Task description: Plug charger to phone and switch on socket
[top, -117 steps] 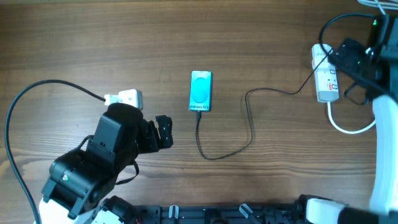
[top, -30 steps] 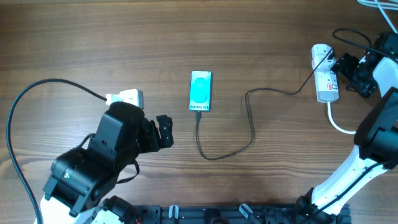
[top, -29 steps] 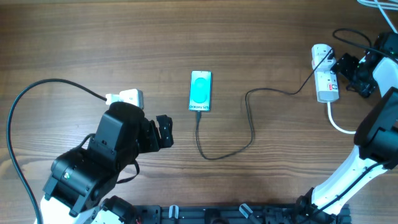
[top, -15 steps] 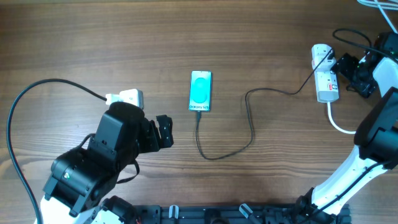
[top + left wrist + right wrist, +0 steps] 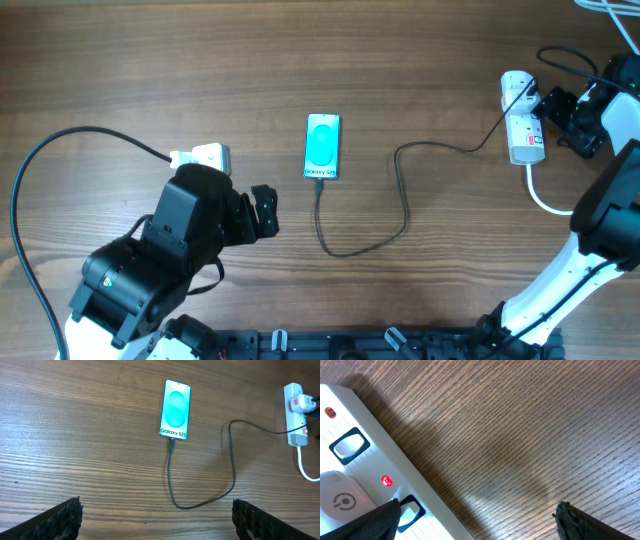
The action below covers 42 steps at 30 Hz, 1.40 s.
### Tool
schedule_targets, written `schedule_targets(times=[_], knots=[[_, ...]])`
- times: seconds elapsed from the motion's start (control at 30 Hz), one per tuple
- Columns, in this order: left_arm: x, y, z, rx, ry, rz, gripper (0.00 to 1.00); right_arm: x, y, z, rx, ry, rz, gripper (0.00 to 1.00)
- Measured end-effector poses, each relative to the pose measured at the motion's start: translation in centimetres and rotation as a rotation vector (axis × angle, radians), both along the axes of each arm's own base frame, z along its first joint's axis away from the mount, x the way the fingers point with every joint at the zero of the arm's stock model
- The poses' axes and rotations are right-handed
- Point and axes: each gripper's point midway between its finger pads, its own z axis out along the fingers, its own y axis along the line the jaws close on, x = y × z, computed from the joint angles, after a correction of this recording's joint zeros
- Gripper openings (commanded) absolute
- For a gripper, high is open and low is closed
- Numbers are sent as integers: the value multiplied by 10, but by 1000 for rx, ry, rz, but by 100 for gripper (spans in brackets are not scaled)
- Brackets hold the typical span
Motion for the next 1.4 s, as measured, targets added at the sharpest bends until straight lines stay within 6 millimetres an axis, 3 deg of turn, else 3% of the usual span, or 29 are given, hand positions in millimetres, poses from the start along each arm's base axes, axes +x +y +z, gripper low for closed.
schedule_targets(times=[0.47,0.77,0.83,1.0,1.17,1.33,1.4], knots=[[0,0,0,0,0,0,100,-7,5,-1,49,19,-1,100],[0,0,0,0,0,0,100,-26,9,9,70,59,-9,100],[0,0,0,0,0,0,100,-28,10,23,61,44,-10,100],[0,0,0,0,0,0,100,-31,11,87,15,-58,-32,99],[0,0,0,1,1,0,100,-49,21,149,-16,-142,-58,100],[0,0,-1,1,2,0,100,-74,42,195,-36,-192,-47,100],[0,0,-1,2,4,0,100,-80,58,215,-48,-226,-15,100]])
